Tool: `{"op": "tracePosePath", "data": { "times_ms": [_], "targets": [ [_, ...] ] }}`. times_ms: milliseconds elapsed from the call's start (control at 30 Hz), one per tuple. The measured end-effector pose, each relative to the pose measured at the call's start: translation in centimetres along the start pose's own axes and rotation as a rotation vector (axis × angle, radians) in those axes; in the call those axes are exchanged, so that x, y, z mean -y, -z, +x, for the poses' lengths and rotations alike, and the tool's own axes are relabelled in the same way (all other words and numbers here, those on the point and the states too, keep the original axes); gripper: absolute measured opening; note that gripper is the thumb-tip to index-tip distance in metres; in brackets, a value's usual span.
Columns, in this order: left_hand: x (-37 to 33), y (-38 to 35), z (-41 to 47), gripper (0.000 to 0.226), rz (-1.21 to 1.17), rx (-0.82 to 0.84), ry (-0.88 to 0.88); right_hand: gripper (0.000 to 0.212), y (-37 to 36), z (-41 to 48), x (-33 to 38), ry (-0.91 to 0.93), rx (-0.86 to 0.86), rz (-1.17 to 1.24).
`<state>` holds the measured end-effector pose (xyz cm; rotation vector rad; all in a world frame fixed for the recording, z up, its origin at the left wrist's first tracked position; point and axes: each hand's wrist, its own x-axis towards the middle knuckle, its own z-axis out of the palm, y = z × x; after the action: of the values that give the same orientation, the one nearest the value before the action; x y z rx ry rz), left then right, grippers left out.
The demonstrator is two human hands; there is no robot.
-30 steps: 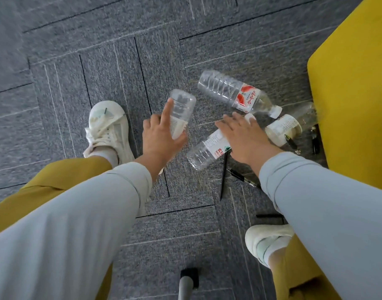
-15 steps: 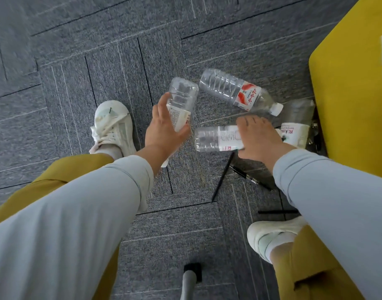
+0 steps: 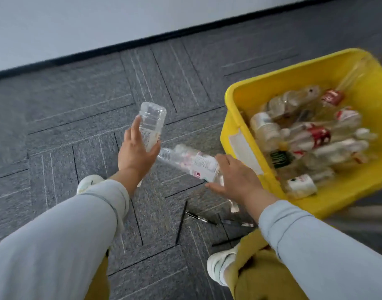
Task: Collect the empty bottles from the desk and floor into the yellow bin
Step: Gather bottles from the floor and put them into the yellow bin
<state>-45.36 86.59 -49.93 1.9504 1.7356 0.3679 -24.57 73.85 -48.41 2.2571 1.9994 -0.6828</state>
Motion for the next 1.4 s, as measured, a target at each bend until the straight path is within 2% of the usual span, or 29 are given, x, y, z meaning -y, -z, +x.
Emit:
{"op": "tracePosePath", "data": {
  "times_ms": [100,200,267,333,567,733,867,1033,1167,1300,1400],
  "targets": [
    [-5.1,1.8,0.3,0.080,-0.074,-0.038,-0.080,0.073,6.0,-2.5,-3.1,-0.127,-0.152,-0.026],
    [-10.3,3.4,0.7,0.079,-0.111,-0.039,-0.197,0.077,12.3,-4.2,-7.3,-0.421,-0.404,0.031],
    [-13.6,4.1,0.5,0.078,-0.134,-0.010,-0.267,0.089,15.2,-5.8,-9.4,-0.620,-0.431,-0.026],
    [-16.8,4.3,-0.1,0.077,-0.148,0.038,-0.345,0.090,16.6,-7.4,-10.2,-0.726,-0.404,-0.083],
    [-24.8,4.2,-1.6,0.077,-0.091,0.204,-0.561,0.060,16.8,-10.4,-9.5,-0.744,-0.302,-0.076],
    [-30.5,3.2,-1.6,0.079,-0.098,0.246,-0.709,0.060,17.6,-12.4,-10.0,-0.777,-0.279,-0.022],
    [-35.4,1.8,-1.6,0.087,-0.021,0.400,-0.841,0.054,18.3,-13.6,-10.9,-0.825,-0.304,-0.032],
    [-33.1,0.2,-1.4,0.079,0.092,0.462,-0.866,0.063,17.3,-13.8,-10.8,-0.831,-0.268,-0.014],
    [-27.5,-0.3,0.3,0.074,0.217,0.430,-0.755,0.057,14.8,-12.6,-9.6,-0.768,-0.274,0.008],
    [-21.6,-1.1,1.6,0.070,0.206,0.394,-0.631,0.053,10.9,-9.7,-7.6,-0.645,-0.284,0.011],
    [-15.9,-2.1,2.7,0.065,0.232,0.353,-0.581,0.043,7.5,-6.8,-5.7,-0.446,-0.277,-0.051]
  ]
}}
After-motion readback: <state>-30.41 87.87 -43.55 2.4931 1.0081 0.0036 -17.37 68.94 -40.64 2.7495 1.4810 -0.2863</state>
